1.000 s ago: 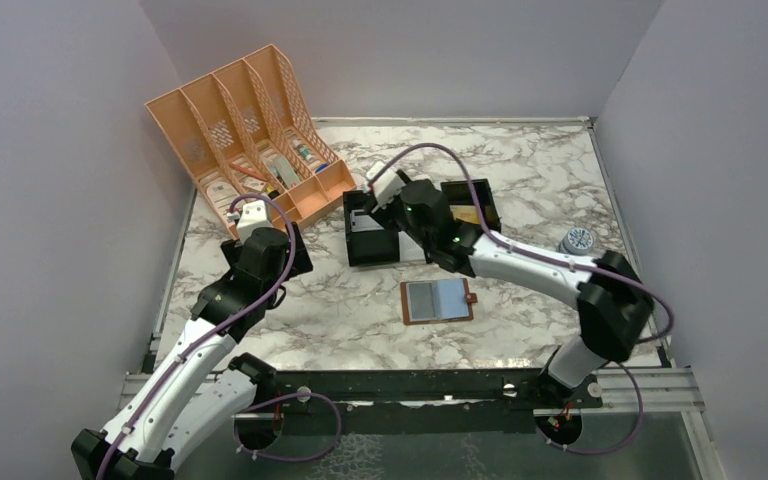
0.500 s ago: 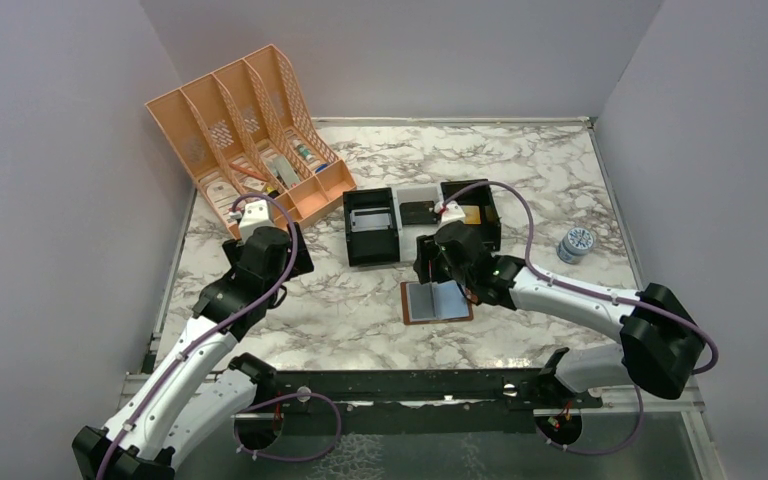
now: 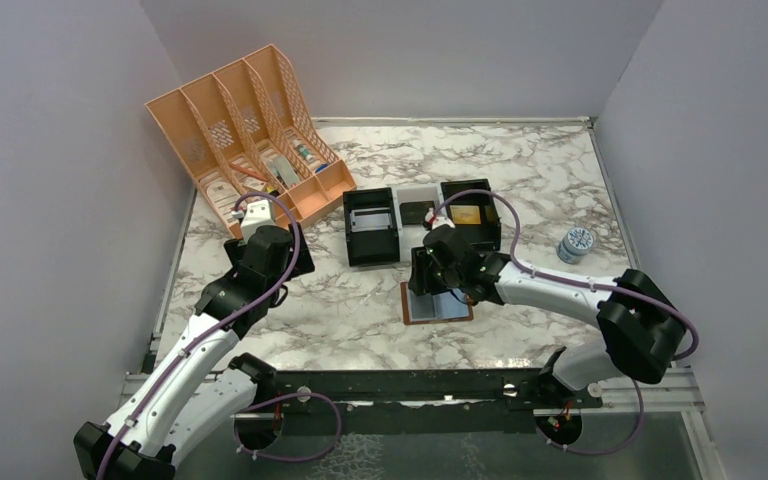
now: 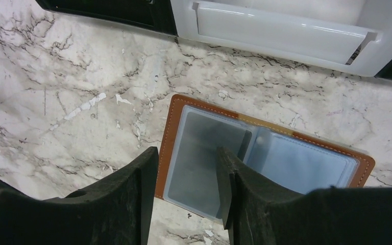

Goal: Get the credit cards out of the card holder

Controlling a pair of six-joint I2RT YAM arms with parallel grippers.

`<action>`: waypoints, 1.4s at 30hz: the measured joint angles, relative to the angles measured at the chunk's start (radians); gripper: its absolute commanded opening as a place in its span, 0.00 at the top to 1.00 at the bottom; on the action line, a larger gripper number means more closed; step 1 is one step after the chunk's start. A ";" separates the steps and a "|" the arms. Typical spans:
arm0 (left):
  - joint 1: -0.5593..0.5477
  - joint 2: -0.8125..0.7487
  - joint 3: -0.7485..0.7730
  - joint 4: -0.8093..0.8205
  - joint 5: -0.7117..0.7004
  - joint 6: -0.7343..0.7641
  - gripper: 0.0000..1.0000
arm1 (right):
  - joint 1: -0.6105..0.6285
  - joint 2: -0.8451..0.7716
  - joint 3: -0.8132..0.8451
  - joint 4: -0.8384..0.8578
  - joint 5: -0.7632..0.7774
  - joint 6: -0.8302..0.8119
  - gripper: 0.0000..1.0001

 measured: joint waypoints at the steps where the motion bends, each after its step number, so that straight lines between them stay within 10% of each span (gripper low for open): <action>1: 0.000 0.000 0.000 0.000 0.000 0.000 0.01 | 0.002 0.002 0.004 -0.005 0.001 0.000 0.56; 23: 0.000 0.013 0.000 0.000 0.000 0.000 0.01 | 0.063 0.143 0.077 -0.141 0.146 0.052 0.48; 42: 0.000 0.055 0.000 0.001 0.038 0.006 0.01 | 0.068 0.175 0.097 -0.098 0.160 0.060 0.92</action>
